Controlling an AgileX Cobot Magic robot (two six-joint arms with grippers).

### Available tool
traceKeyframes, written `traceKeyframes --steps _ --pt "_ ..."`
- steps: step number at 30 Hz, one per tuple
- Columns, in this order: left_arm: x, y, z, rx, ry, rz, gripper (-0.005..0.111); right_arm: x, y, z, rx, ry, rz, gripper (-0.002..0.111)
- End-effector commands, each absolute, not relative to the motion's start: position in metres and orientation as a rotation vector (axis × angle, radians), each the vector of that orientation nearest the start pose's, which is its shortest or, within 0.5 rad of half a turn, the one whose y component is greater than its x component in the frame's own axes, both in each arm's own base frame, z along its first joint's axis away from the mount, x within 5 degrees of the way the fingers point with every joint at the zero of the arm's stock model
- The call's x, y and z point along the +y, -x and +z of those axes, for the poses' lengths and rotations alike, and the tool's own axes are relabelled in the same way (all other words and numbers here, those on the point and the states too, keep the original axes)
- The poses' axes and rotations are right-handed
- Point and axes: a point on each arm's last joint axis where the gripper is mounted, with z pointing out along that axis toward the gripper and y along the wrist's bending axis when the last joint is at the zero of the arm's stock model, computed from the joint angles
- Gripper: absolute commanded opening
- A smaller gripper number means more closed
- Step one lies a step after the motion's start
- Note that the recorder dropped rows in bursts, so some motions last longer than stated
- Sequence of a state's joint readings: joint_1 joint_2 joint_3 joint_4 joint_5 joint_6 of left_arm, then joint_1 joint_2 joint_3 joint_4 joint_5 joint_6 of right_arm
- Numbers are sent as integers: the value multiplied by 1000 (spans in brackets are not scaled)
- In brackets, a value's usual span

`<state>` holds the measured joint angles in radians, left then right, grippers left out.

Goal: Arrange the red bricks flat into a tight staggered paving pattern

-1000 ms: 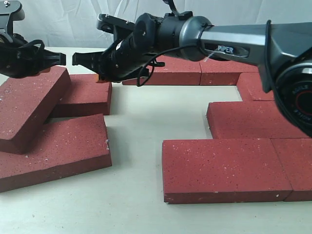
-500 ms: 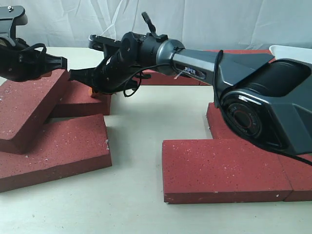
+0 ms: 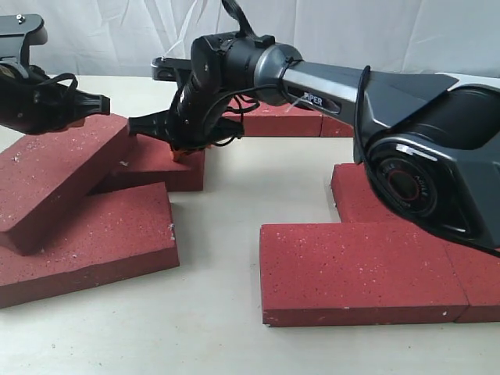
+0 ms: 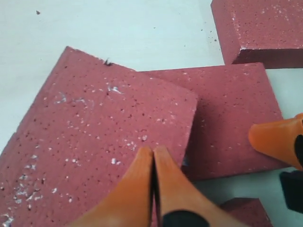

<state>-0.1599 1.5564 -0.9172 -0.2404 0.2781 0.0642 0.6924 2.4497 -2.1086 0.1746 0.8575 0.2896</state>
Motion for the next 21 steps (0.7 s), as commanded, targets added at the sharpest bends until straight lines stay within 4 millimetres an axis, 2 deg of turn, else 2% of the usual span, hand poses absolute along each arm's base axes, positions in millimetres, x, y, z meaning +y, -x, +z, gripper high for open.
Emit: traceKeyframes --steps 1,5,12,17,21 --pt "-58 -320 220 2420 5 -248 0 328 -400 156 2788 538 227 -1" --pt "-61 -319 222 2417 50 -289 0 319 -402 168 2761 538 98 -1" --pt "-92 -307 236 2367 -142 -315 0 317 -401 199 2695 525 136 -1" --pt "-104 -304 234 2375 -195 -329 0 313 -396 212 2713 505 136 -1" --pt "-106 -305 226 2405 -214 -320 0 311 -395 214 2733 482 133 -1"
